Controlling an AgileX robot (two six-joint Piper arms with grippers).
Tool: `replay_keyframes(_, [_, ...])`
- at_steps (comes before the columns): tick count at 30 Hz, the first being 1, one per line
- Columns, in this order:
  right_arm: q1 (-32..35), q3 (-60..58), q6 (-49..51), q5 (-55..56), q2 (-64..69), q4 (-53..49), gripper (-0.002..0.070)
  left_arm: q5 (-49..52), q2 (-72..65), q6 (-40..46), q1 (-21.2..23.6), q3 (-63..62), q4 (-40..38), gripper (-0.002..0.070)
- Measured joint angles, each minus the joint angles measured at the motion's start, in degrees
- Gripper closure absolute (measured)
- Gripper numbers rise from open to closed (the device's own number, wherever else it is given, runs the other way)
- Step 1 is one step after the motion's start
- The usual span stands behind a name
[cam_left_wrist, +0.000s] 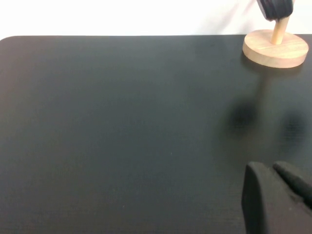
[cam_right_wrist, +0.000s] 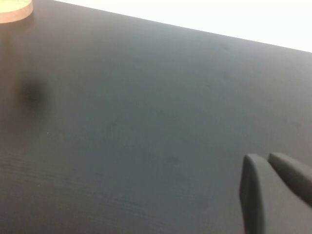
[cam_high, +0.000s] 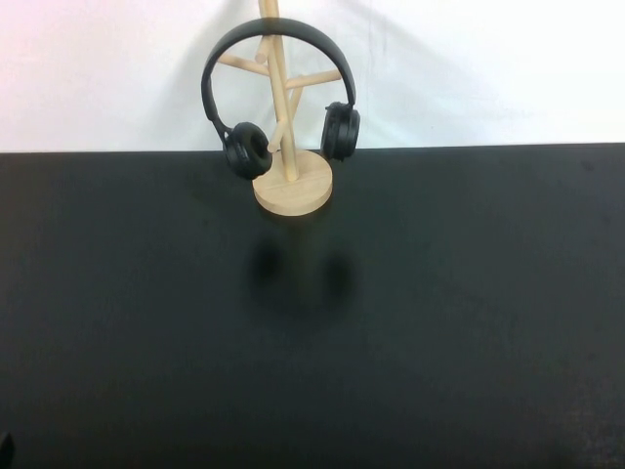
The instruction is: Take out the headphones from the headphone stand
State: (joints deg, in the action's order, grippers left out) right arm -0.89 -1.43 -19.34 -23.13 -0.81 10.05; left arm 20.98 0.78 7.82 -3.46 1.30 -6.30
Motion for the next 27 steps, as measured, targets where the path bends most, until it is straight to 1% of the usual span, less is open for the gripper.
replay_keyframes(11, [0.00,0.00,0.00,-0.10,0.00,0.00,0.0684,-0.93,0.00,0.38,0.00,0.00,-0.66,0.0678])
replay_keyframes(13, [0.00,0.00,0.00,-0.10,0.00,0.00,0.0684,-2.07,0.00,-0.74,0.00,0.11,-4.74,0.0678])
replay_keyframes(18, [0.00,0.00,0.00,-0.10,0.00,0.00,0.0684,-8.04,0.00,-4.12,0.00,0.11,-20.69,0.0678])
replay_keyframes(20, [0.00,0.00,0.00,-0.10,0.00,0.00,0.0684,-11.39,0.00,-4.44,0.00,0.11,-25.37,0.0678])
replay_keyframes(24, [0.00,0.00,0.00,-0.10,0.00,0.00,0.0684,-16.01,0.00,-4.45,0.00,0.11,-28.48,0.0678])
replay_keyframes(27, [0.00,0.00,0.00,-0.10,0.00,0.00,0.0684,-16.49,0.00,-4.34,0.00,0.11,-29.02,0.0678])
